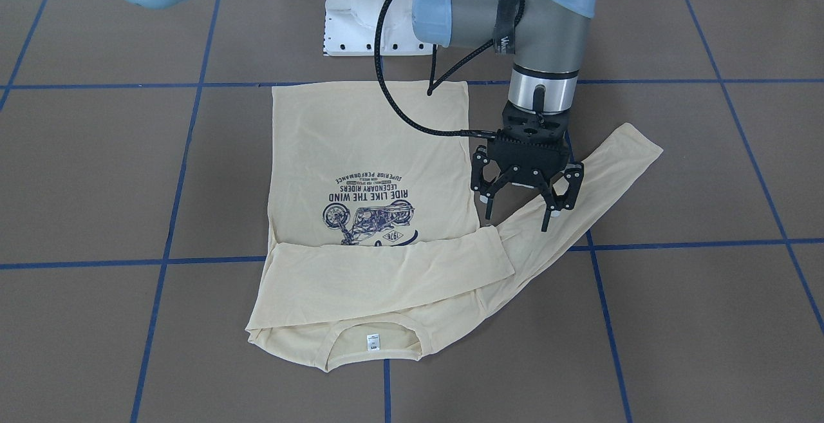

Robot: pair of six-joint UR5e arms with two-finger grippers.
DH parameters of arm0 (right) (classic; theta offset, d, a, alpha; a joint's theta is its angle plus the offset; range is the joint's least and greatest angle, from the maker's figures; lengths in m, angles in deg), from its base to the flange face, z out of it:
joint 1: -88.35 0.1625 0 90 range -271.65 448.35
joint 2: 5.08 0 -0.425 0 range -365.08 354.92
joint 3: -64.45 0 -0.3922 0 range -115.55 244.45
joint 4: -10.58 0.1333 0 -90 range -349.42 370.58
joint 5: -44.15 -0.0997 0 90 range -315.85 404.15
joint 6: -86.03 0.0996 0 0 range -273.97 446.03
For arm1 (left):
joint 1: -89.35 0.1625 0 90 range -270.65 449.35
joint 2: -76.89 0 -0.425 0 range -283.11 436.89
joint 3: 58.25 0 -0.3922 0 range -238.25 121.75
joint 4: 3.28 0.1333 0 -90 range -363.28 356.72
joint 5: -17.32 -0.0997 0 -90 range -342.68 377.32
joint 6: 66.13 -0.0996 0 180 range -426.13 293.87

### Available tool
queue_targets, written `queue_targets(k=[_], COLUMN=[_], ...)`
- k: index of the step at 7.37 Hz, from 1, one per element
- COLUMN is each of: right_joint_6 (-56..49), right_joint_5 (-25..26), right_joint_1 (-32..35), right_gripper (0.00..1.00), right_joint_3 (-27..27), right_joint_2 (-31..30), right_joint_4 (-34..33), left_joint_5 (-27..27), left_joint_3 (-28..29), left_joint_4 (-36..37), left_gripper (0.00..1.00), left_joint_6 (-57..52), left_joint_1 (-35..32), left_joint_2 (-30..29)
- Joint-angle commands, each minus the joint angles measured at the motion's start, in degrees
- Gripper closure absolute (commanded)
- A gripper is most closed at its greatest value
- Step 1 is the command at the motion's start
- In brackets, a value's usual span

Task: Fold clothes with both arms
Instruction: 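Carry the sleeve with the right gripper across the shirt body and release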

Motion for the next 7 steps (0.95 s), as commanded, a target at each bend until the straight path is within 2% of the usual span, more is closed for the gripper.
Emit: queue_targets(k=[1,3,5,6,7], right_joint_6=[-3.96,-14.31,-26.07,-33.88,-41.79], right_joint_5=[-9.42,-14.79,-21.65,-25.51,-29.90], right_joint_1=[4.99,9.03,14.91,18.51,22.37], right_gripper=[0.00,0.00,0.00,0.00,0.00], right_joint_3=[6.78,23.99,43.92,53.07,59.60], right_joint_2=[-5.85,-17.71,-36.39,-46.49,-55.47], right_joint_4=[-2.42,-9.00,-9.28,-9.20,-8.67], left_joint_5=[1.33,1.96,0.30,-5.37,-9.17], left_joint_3=[-0.22,0.13,0.13,0.13,0.13], left_joint_4=[-1.39,-8.57,-17.72,-20.89,-22.57], left_gripper=[0.00,0.00,0.00,0.00,0.00], left_joint_6=[-0.05,8.79,16.26,20.65,25.48], left_joint_1=[4.83,13.08,18.47,22.93,27.85], left_joint_2=[-0.07,1.93,7.03,8.44,9.07])
